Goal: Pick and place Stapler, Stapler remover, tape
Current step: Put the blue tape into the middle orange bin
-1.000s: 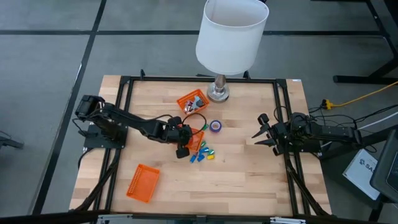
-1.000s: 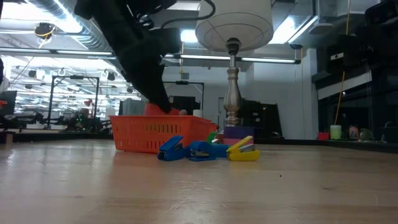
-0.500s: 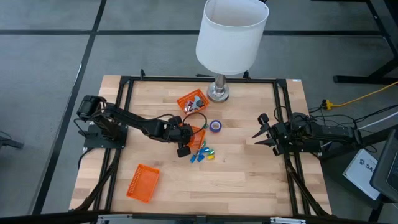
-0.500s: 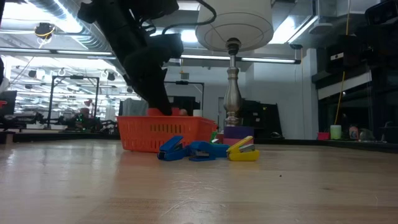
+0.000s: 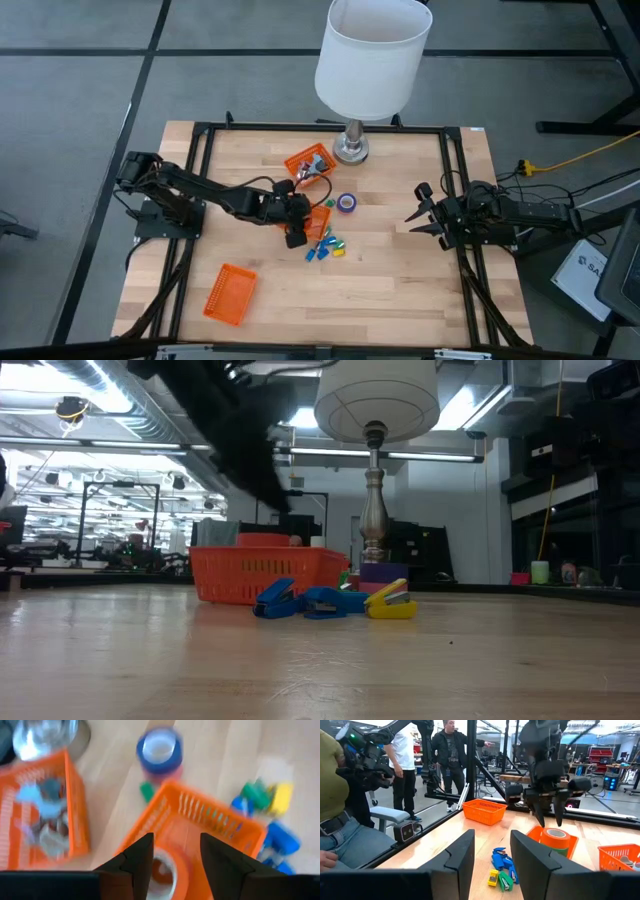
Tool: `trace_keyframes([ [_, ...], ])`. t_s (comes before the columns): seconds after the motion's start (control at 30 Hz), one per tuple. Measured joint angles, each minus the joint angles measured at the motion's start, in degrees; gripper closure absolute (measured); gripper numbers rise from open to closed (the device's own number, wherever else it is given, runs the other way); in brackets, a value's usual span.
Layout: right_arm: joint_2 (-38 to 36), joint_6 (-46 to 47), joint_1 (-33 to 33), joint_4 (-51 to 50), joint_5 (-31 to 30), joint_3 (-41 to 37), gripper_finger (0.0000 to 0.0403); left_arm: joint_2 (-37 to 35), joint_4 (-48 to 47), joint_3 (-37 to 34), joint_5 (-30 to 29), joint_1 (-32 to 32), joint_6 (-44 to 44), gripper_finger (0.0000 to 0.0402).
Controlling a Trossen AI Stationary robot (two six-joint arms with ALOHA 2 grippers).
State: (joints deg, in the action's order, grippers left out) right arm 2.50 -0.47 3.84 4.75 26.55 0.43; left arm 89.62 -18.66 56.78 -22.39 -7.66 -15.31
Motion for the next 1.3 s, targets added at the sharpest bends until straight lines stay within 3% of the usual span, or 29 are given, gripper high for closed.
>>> trace_keyframes([
  [0.27,0.0,0.0,0.0,0.0,0.0,0.0,0.0274,0.0,9.6,0.8,1.7,1.3,8.4,0.0243],
  [0.6,0.0,0.0,0.0,0.0,0.0,0.0,0.0274,0.0,18.1,0.8,9.9,5.9,11.8,0.0247],
  [1.07,0.0,0.0,0.0,0.0,0.0,0.0,0.0274,0.1,19.1,1.1,12.1,8.2,14.6,0.0261],
  [1.3,0.0,0.0,0.0,0.0,0.0,0.0,0.0274,4.2,18.3,5.8,12.1,8.2,16.7,0.0261],
])
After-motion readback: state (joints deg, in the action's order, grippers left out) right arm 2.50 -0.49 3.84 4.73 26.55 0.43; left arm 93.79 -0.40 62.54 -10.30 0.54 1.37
